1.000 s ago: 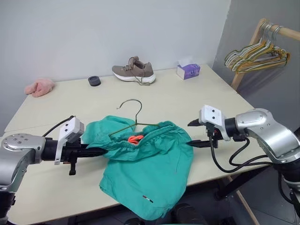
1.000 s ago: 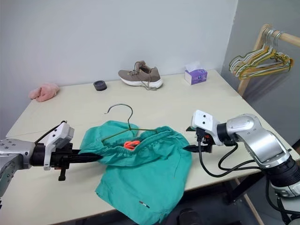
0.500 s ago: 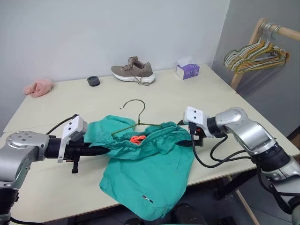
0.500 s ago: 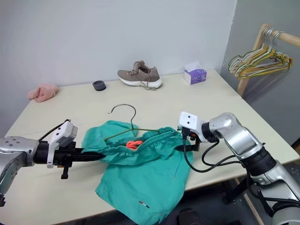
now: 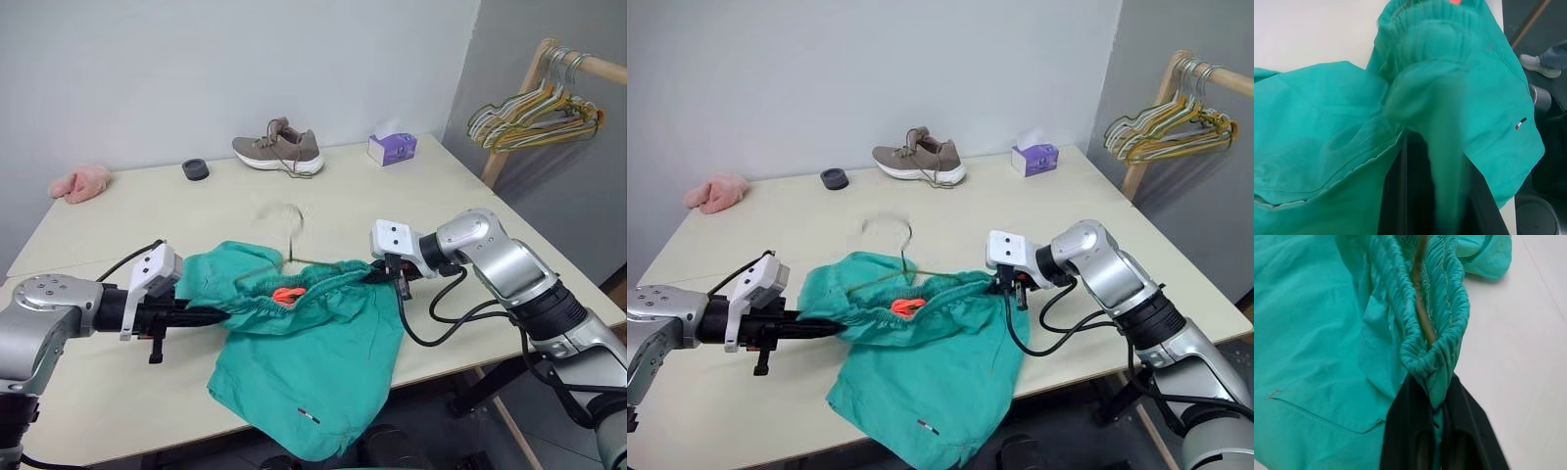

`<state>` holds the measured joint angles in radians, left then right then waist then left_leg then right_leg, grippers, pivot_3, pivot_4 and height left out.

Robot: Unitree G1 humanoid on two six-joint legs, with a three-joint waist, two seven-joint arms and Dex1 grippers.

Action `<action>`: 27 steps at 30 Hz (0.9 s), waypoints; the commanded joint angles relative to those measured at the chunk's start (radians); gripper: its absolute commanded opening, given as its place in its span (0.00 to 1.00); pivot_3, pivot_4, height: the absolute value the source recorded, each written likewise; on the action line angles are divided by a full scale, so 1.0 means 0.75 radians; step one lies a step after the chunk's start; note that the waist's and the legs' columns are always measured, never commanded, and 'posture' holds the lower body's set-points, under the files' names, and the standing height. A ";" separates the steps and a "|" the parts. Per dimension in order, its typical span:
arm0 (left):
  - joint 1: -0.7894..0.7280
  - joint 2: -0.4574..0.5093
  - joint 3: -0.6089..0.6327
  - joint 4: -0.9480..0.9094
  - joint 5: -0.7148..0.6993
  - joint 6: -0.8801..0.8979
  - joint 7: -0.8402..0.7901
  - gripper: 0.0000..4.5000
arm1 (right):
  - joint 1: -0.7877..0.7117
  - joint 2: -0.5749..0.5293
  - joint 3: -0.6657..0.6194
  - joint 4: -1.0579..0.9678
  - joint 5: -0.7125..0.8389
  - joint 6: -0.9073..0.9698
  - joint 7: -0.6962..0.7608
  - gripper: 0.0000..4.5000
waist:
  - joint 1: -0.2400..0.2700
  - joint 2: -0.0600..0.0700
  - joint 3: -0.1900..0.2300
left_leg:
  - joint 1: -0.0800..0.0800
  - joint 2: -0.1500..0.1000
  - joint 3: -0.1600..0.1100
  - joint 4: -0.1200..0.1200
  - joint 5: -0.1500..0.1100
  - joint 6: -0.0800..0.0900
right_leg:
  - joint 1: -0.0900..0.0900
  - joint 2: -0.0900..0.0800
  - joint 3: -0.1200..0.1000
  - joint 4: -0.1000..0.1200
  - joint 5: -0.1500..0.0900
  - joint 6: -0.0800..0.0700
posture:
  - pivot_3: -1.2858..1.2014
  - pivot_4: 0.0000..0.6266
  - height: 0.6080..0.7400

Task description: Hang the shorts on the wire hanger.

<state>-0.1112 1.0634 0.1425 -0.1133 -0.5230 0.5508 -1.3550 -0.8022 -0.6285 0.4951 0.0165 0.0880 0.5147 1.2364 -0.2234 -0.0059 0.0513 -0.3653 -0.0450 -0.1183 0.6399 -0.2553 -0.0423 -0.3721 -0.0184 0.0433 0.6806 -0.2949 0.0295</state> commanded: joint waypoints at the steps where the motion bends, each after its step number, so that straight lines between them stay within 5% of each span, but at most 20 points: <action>1: -0.022 -0.007 0.004 -0.016 0.001 -0.030 -0.004 0.00 | -0.028 0.013 -0.007 -0.061 -0.003 -0.002 0.029 0.01 | 0.000 0.000 0.000 | 0.000 0.000 0.000 0.000 0.000 0.000 | 0.000 0.000 0.000 0.000 0.000 0.000 | 0.42 0.00 1.00; 5: -0.036 -0.024 0.000 -0.012 0.005 -0.017 0.015 0.00 | -0.016 0.000 -0.019 -0.090 0.001 0.009 0.046 0.01 | 0.000 0.000 0.000 | 0.000 0.000 0.000 0.000 0.000 0.000 | 0.000 0.000 0.000 0.000 0.000 0.000 | 0.42 0.00 1.00; 17: -0.063 -0.099 0.119 0.081 0.021 -0.073 0.179 0.77 | 0.065 -0.045 -0.088 -0.172 0.054 0.141 0.019 0.00 | -0.002 -0.001 -0.001 | 0.000 0.000 -0.002 0.001 0.000 0.000 | 0.000 0.000 -0.001 0.000 0.000 0.000 | 0.42 0.00 1.00; 27: 0.024 -0.073 0.338 0.194 0.014 -0.079 0.226 0.77 | 0.100 -0.030 -0.145 -0.075 0.057 0.229 -0.071 0.00 | 0.003 -0.001 -0.001 | 0.000 0.000 -0.002 0.001 0.000 0.000 | 0.001 0.000 -0.002 0.000 0.000 0.000 | 0.42 0.00 1.00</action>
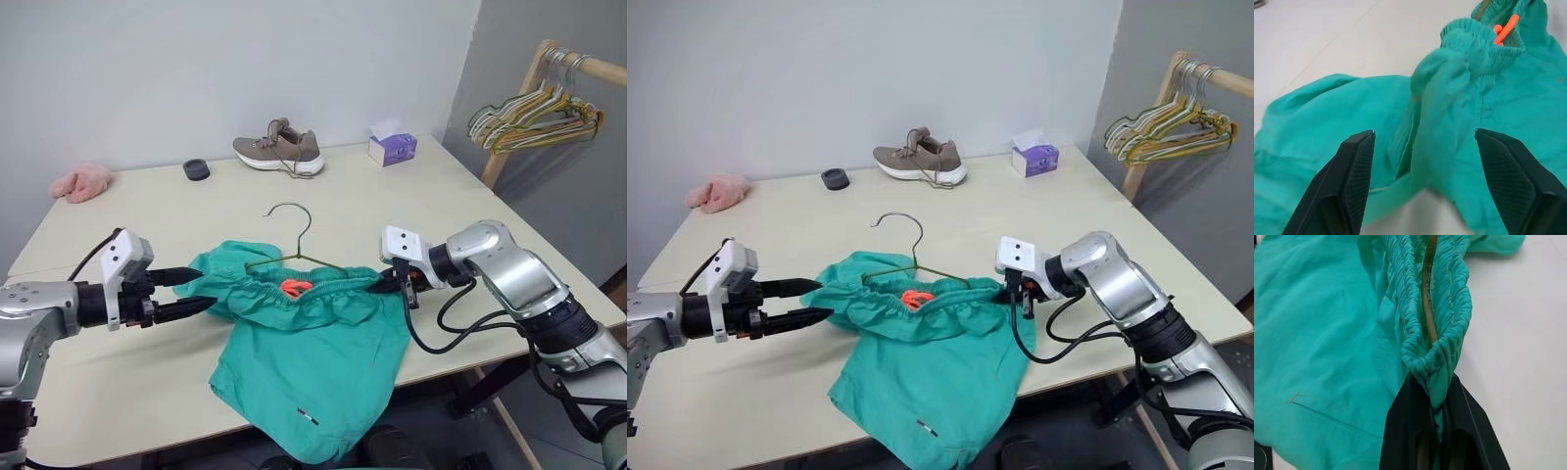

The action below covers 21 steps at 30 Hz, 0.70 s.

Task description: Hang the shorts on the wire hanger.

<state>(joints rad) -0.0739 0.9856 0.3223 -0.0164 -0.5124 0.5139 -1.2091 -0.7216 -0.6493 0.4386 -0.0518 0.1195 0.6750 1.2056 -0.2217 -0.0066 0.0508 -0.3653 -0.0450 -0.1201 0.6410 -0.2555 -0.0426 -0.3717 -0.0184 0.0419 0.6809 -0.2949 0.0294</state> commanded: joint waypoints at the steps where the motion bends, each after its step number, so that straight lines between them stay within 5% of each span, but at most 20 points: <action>1: -0.036 0.032 0.116 0.096 0.007 -0.040 0.045 0.77 | -0.003 -0.005 -0.077 0.025 0.018 0.026 -0.039 0.00 | 0.001 0.000 0.000 | 0.000 0.000 0.000 0.000 0.000 0.000 | 0.000 0.000 0.000 0.000 0.000 0.000 | 0.43 0.00 1.00; 8: -0.109 -0.008 0.175 0.179 -0.030 -0.007 0.143 0.77 | 0.096 -0.005 -0.290 0.012 0.101 0.273 -0.221 0.00 | 0.008 -0.002 -0.001 | -0.001 -0.001 -0.001 0.000 0.000 0.000 | 0.000 -0.001 0.000 0.000 0.000 0.000 | 0.42 0.00 1.00; 17: -0.163 -0.146 -0.182 -0.293 -0.205 0.165 0.020 0.77 | 0.438 -0.039 -0.739 -0.362 0.221 0.674 -0.529 0.00 | 0.001 -0.002 -0.001 | -0.004 -0.001 -0.001 0.002 -0.002 -0.001 | -0.001 0.000 0.000 0.000 0.000 0.000 | 0.38 0.00 1.00; 21: -0.356 -0.212 -0.320 -0.301 -0.218 0.193 0.006 0.95 | 0.557 -0.037 -0.948 -0.492 0.244 0.821 -0.645 0.00 | -0.026 -0.001 -0.001 | -0.002 -0.001 0.003 0.004 -0.002 -0.001 | 0.002 0.000 0.002 0.000 0.000 0.000 | 0.36 0.00 1.00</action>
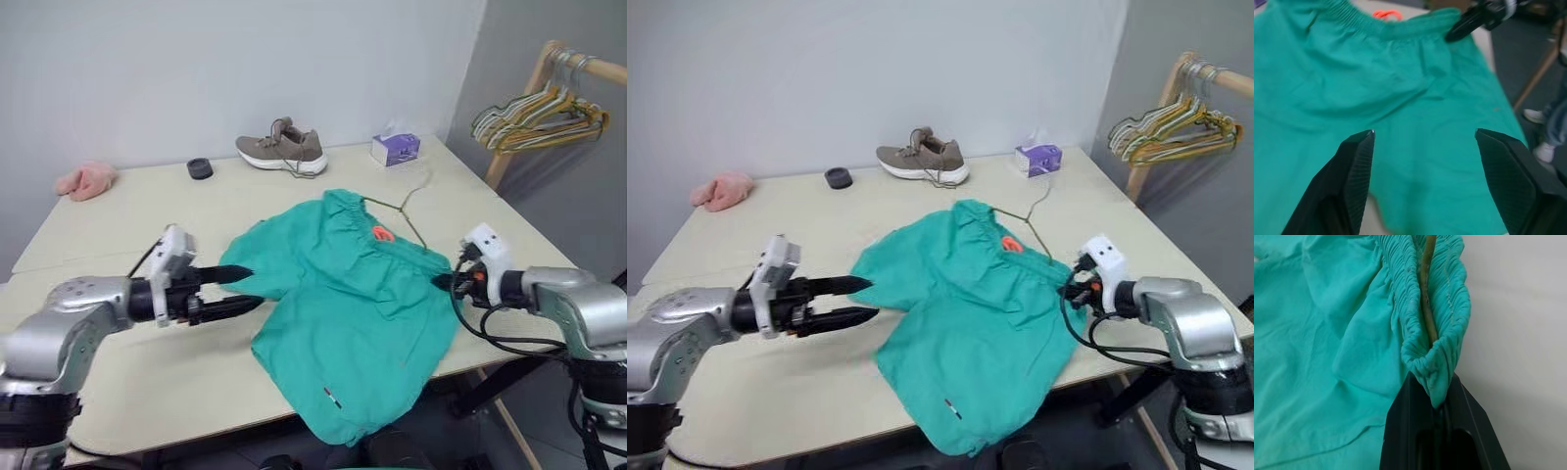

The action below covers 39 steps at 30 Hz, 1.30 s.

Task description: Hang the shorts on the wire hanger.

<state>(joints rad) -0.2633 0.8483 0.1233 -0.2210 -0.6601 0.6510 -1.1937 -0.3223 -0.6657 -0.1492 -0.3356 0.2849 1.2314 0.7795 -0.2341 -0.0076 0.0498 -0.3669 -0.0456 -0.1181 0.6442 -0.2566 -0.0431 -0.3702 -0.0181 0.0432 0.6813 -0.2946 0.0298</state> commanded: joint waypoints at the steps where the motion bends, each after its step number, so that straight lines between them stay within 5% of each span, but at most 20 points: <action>1: -0.149 -0.050 -0.083 -0.022 -0.014 0.005 -0.012 1.00 | 0.049 -0.016 -0.215 -0.137 0.030 0.111 -0.100 0.00 | -0.021 0.000 0.000 | 0.001 0.000 0.001 0.000 0.000 0.000 | 0.001 0.000 0.000 0.000 0.000 0.000 | 0.35 0.00 1.00; 10: -0.426 -0.241 -0.270 0.012 0.016 -0.032 -0.032 1.00 | 0.305 -0.107 -0.643 -0.300 0.015 0.349 -0.206 0.00 | -0.144 0.001 -0.001 | 0.001 0.000 0.008 0.000 -0.002 0.004 | 0.001 0.001 0.005 -0.001 -0.001 0.003 | 0.31 0.00 1.00; 19: -0.552 -0.398 -0.363 0.053 0.073 -0.100 -0.016 1.00 | 0.356 -0.227 -0.918 -0.208 -0.052 0.428 -0.315 0.00 | -0.279 0.001 -0.001 | 0.002 0.000 0.014 -0.001 -0.008 0.013 | 0.003 0.003 0.004 -0.002 -0.005 0.008 | 0.29 0.04 1.00; 26: -0.630 -0.542 -0.410 0.075 0.208 -0.215 0.108 1.00 | 0.149 -0.326 -0.895 -0.075 -0.111 0.353 -0.452 0.00 | -0.349 -0.001 0.000 | 0.004 -0.001 0.017 -0.001 -0.013 0.019 | 0.011 0.001 0.006 -0.008 -0.007 0.012 | 0.29 0.06 1.00; 39: -0.749 -0.759 -0.412 0.110 0.317 -0.206 0.392 1.00 | -0.161 -0.430 -0.760 0.217 -0.116 0.328 -0.569 0.00 | -0.353 0.002 0.007 | 0.008 -0.004 0.018 0.000 -0.016 0.022 | 0.025 0.001 0.005 -0.024 -0.009 0.015 | 0.29 0.08 1.00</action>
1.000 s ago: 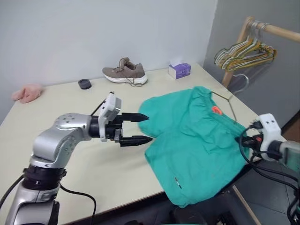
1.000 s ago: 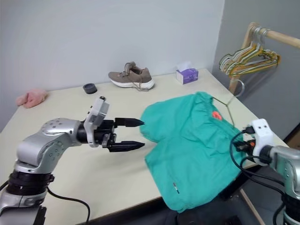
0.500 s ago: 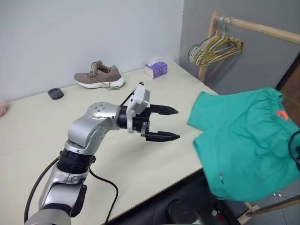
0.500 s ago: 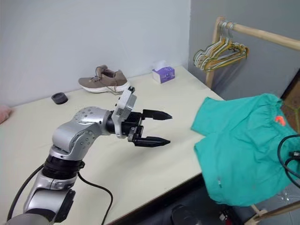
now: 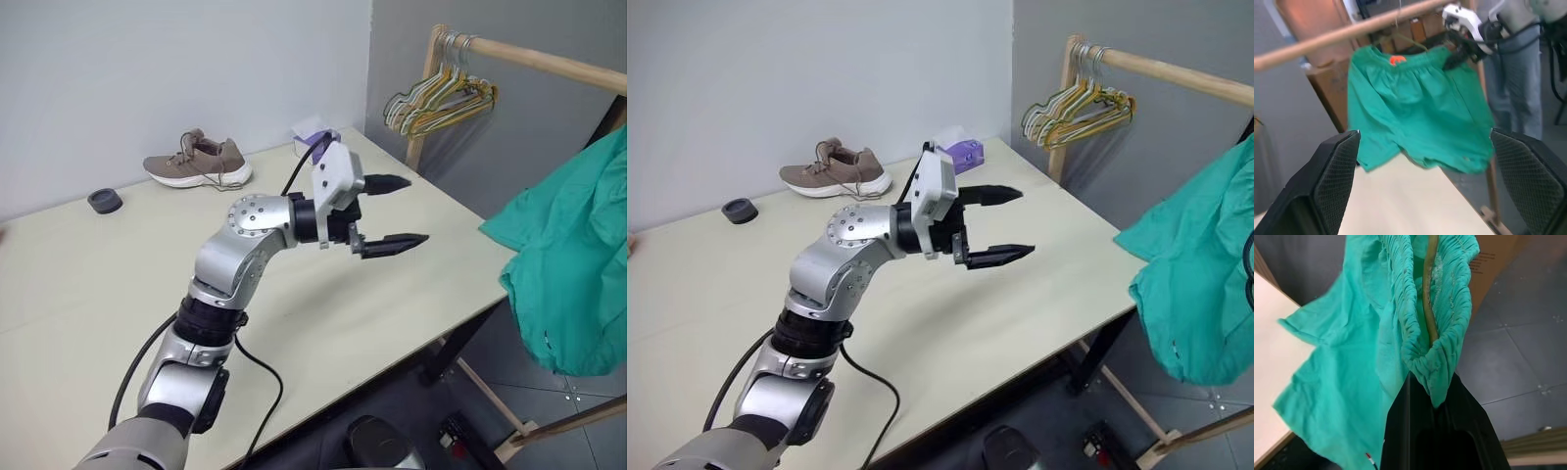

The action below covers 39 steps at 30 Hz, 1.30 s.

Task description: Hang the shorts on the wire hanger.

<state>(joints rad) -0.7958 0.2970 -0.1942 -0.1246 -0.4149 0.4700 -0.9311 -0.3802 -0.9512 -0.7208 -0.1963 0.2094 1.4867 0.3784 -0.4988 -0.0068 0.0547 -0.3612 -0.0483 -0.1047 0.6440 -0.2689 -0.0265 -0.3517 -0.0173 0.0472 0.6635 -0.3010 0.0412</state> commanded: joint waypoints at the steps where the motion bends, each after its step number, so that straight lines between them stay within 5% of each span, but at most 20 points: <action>1: -0.047 -0.032 0.012 -0.024 -0.020 0.055 0.051 1.00 | -0.112 -0.057 0.014 0.062 -0.014 -0.002 -0.042 0.00 | -0.002 0.002 0.001 | 0.000 -0.002 0.000 0.000 0.000 0.000 | 0.000 0.000 0.000 0.000 -0.001 0.001 | 0.29 0.08 1.00; 28: -0.186 -0.163 0.074 -0.066 -0.208 0.375 0.208 1.00 | -0.485 -0.072 0.149 0.462 0.004 0.106 -0.107 0.00 | -0.001 0.011 0.006 | 0.003 -0.011 -0.001 0.001 -0.002 0.004 | 0.005 -0.007 0.002 0.000 -0.003 0.008 | 0.30 0.07 1.00; 37: -0.186 -0.166 0.088 -0.071 -0.254 0.406 0.211 1.00 | -0.466 -0.060 0.169 0.429 0.038 0.089 -0.077 0.00 | 0.000 0.013 0.005 | 0.003 -0.012 0.000 0.001 -0.002 0.004 | 0.005 -0.008 0.002 0.000 -0.003 0.008 | 0.30 0.05 1.00; 39: -0.187 -0.164 0.090 -0.073 -0.265 0.413 0.215 1.00 | -0.460 -0.052 0.138 0.400 0.037 0.091 -0.079 0.12 | 0.001 0.014 0.004 | 0.003 -0.012 0.000 0.001 -0.002 0.004 | 0.005 -0.008 0.002 0.000 -0.003 0.009 | 0.30 0.04 1.00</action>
<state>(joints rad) -0.9221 0.1724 -0.1515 -0.1503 -0.5938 0.7798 -0.7747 -0.7168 -0.9790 -0.5835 0.1553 0.2245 1.5764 0.3140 -0.4981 0.0038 0.0581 -0.3589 -0.0573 -0.1047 0.6451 -0.2703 -0.0236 -0.3480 -0.0233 0.0490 0.6633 -0.3032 0.0477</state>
